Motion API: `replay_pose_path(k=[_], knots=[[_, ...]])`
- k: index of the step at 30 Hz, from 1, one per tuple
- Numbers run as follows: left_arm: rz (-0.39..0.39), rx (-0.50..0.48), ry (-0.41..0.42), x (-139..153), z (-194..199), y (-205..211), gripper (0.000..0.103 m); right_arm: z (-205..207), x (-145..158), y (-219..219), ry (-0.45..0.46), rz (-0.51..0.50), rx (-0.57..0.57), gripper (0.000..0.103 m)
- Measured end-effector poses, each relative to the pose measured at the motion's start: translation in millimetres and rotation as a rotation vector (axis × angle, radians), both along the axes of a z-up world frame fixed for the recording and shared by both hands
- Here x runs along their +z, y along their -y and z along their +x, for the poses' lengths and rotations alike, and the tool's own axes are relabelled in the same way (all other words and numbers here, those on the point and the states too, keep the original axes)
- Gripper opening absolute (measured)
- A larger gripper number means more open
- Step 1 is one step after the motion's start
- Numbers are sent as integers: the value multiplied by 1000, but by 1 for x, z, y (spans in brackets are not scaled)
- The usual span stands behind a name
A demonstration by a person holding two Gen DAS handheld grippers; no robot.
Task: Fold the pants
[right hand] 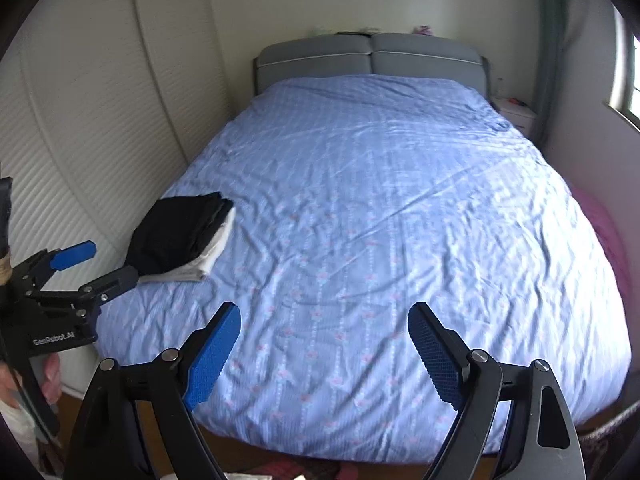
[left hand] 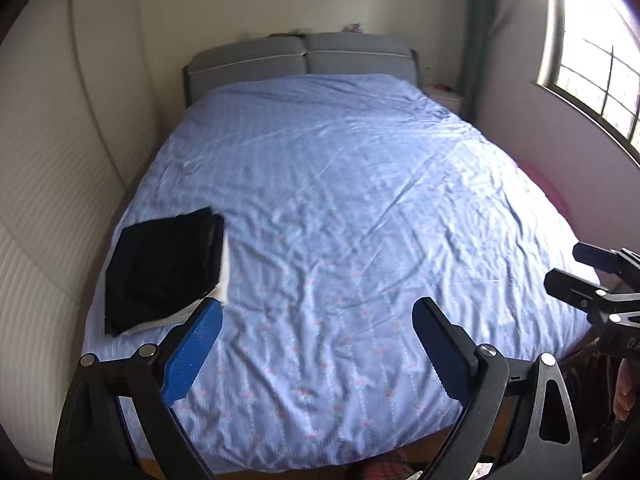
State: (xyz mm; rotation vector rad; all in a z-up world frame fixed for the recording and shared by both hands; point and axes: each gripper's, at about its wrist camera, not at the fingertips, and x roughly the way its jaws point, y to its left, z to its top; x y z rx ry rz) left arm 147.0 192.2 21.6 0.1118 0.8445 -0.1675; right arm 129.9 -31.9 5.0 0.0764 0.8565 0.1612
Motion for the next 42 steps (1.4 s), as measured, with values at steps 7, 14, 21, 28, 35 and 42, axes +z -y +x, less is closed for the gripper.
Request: replay_pose_path(k=[7, 14, 21, 28, 35, 42], knots=[[-18, -48, 26, 14, -14, 44, 97, -20, 4, 44, 7, 11, -46, 87], [-42, -8, 45, 21, -47, 90, 98, -50, 17, 93, 41, -3, -8, 87], [-57, 28, 72, 27, -85, 138, 100, -80, 23, 145, 78, 13, 26, 87], [-37, 40, 105, 34, -111, 176, 102, -93, 24, 177, 89, 30, 51, 87], [-35, 57, 113, 39, -117, 196, 102, -98, 26, 195, 100, 40, 65, 87], [-41, 59, 128, 42, -120, 207, 102, -103, 29, 209, 114, 46, 65, 87]])
